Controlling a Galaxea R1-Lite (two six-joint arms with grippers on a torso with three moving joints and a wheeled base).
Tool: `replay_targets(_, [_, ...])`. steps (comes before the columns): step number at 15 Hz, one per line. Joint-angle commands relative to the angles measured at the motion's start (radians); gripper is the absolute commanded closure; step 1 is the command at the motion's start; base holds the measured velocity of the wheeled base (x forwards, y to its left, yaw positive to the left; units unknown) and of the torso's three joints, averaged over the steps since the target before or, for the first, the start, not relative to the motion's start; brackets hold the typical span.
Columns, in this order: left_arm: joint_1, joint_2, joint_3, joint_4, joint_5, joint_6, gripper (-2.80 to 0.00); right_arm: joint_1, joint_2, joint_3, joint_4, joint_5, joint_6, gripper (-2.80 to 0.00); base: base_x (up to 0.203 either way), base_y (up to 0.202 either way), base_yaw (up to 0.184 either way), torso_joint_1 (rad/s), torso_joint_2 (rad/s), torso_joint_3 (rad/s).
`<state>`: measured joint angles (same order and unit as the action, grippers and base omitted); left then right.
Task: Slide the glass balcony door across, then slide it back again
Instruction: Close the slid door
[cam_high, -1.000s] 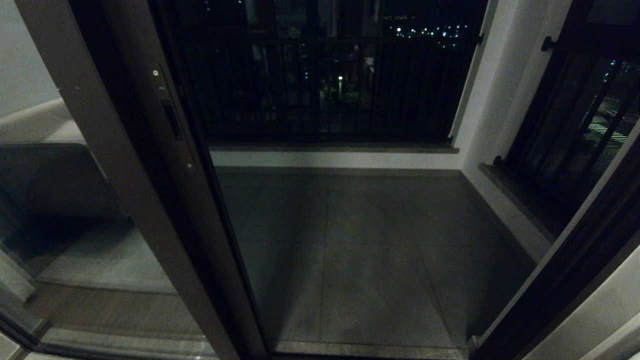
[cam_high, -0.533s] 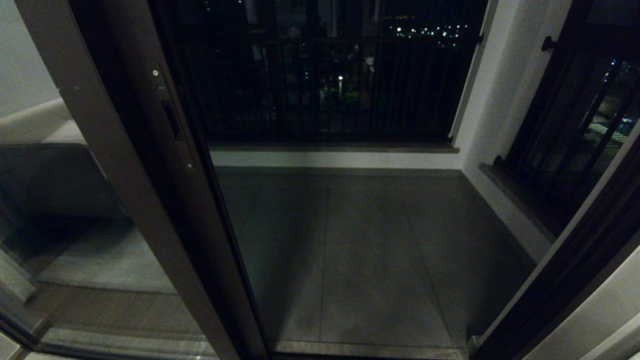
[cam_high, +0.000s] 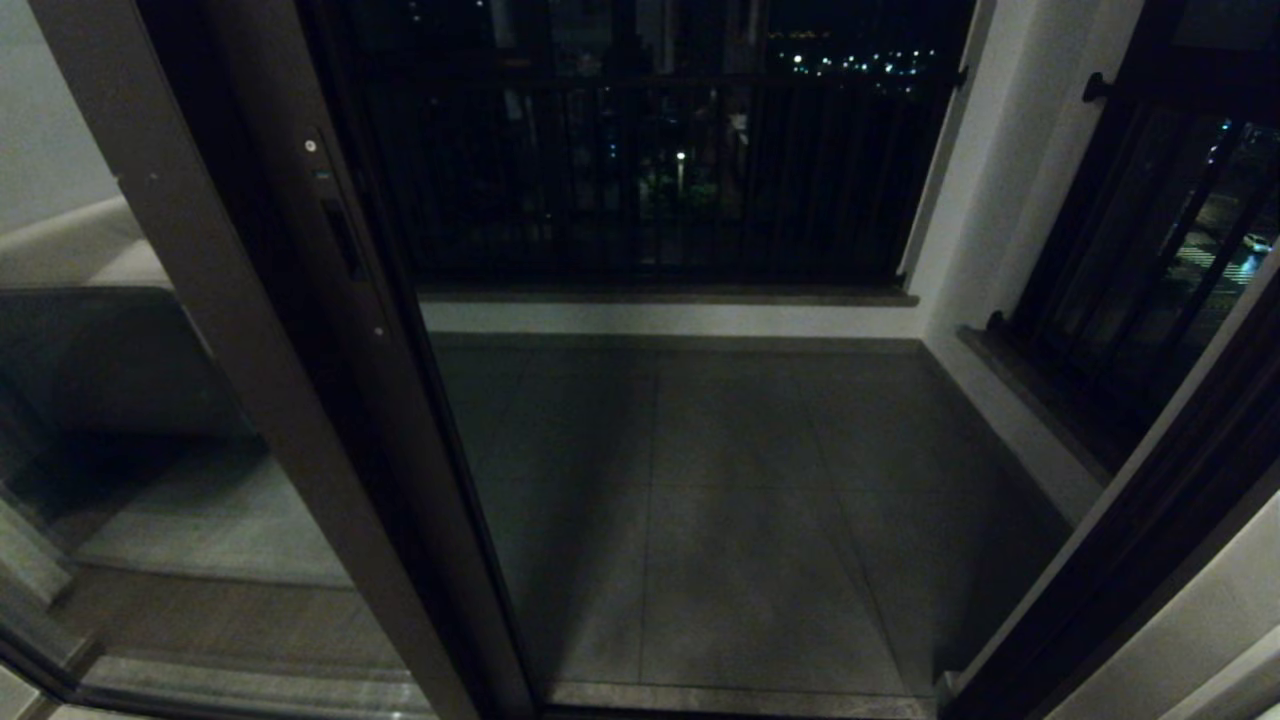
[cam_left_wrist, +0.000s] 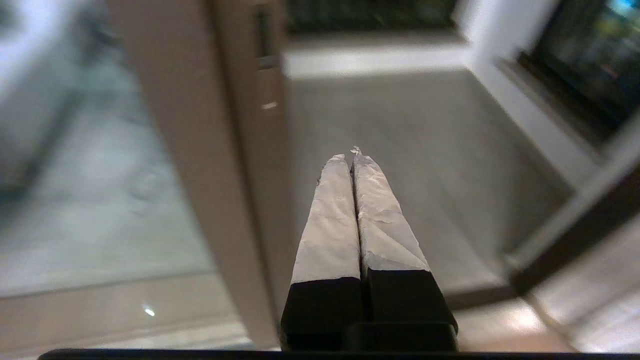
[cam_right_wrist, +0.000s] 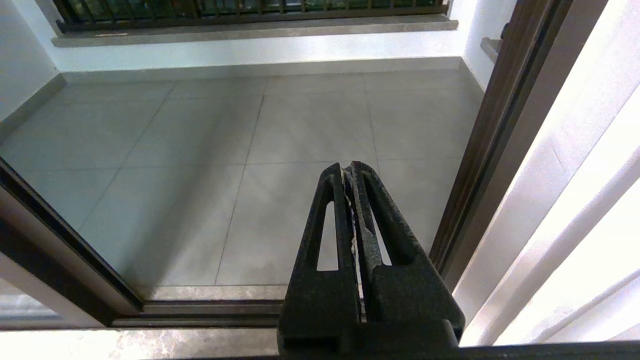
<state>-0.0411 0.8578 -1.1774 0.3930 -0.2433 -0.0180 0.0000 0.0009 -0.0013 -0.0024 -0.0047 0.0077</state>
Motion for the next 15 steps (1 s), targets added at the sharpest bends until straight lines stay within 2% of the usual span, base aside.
replay_targets(1, [-0.088,0.245,-0.158,0.085,-0.019,-0.028,0.00,0.000,0.001,0.000,-0.001,0.000,0.000,0.00,0.000,0.000,0.000,0.000,0.00,0.000])
replay_targets(2, [-0.144,0.298,-0.201,0.127,-0.024,-0.040,0.00,0.000,0.001,0.001,-0.001,0.000,0.000,0.00,0.000,0.000,0.000,0.000,0.00,0.000])
replay_targets(3, [-0.160,0.342,-0.222,0.146,-0.027,-0.044,0.00,0.000,0.001,0.000,-0.001,0.000,0.000,0.00,0.000,0.000,0.000,0.000,0.00,0.000])
replay_targets(9, [-0.175,0.588,-0.383,0.161,-0.022,-0.041,0.00,0.000,0.001,0.000,-0.001,0.000,0.000,0.00,0.000,0.000,0.000,0.000,0.00,0.000])
replay_targets(10, [-0.174,0.617,-0.400,0.161,-0.017,-0.029,-2.80,0.000,0.001,0.000,-0.001,-0.001,0.000,0.00,0.000,0.000,0.000,0.000,0.00,0.000])
replay_targets(13, [-0.169,0.684,-0.465,0.159,-0.020,0.046,-2.80,0.000,0.001,0.000,-0.001,0.000,0.000,0.00,0.000,0.000,0.000,0.000,0.00,0.000])
replay_targets(15, [-0.128,0.715,-0.525,0.158,-0.053,0.077,-2.80,0.000,0.001,0.000,-0.001,0.000,0.000,0.00,0.000,0.000,0.000,0.000,0.00,0.000])
